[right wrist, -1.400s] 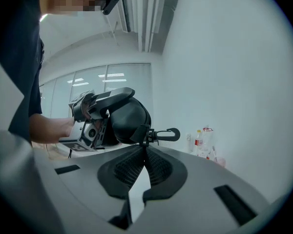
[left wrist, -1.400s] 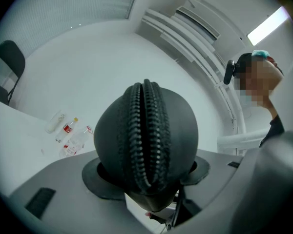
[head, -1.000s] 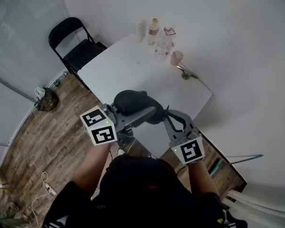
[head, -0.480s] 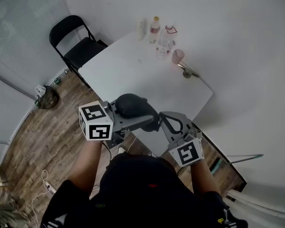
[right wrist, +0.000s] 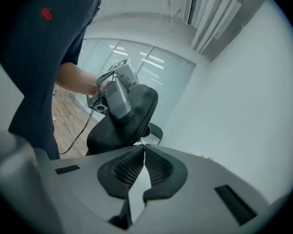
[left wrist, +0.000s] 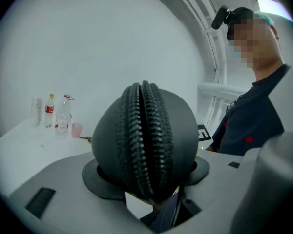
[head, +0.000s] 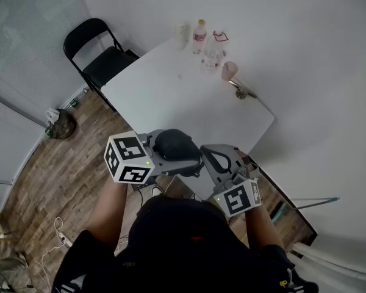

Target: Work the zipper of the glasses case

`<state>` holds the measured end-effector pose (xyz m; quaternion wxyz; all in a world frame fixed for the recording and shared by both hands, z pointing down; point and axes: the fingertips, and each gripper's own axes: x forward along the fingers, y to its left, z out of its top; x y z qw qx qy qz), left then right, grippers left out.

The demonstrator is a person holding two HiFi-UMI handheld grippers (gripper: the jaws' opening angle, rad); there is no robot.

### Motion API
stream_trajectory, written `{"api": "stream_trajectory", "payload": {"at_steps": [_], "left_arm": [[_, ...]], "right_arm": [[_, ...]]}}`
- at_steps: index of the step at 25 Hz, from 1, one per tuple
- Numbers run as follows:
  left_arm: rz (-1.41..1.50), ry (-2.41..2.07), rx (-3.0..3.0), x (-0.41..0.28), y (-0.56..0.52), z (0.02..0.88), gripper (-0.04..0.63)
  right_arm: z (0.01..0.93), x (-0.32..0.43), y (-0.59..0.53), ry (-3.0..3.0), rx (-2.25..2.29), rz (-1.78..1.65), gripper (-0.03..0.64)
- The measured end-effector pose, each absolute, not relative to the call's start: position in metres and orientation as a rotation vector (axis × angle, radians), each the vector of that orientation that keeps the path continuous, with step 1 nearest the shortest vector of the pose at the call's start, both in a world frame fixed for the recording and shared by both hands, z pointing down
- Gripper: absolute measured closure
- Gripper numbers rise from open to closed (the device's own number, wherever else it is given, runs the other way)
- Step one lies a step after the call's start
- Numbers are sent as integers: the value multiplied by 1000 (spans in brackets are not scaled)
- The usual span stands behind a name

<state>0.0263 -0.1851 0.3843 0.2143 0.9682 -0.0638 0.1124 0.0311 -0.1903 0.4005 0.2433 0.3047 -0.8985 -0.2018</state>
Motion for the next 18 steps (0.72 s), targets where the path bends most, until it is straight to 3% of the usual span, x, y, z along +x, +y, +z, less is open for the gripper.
{"api": "stream_trajectory", "payload": {"at_steps": [18], "left_arm": [[809, -83, 2674, 42, -156, 455, 311]], "right_arm": [[395, 26, -193, -2445, 806, -594, 597]]}}
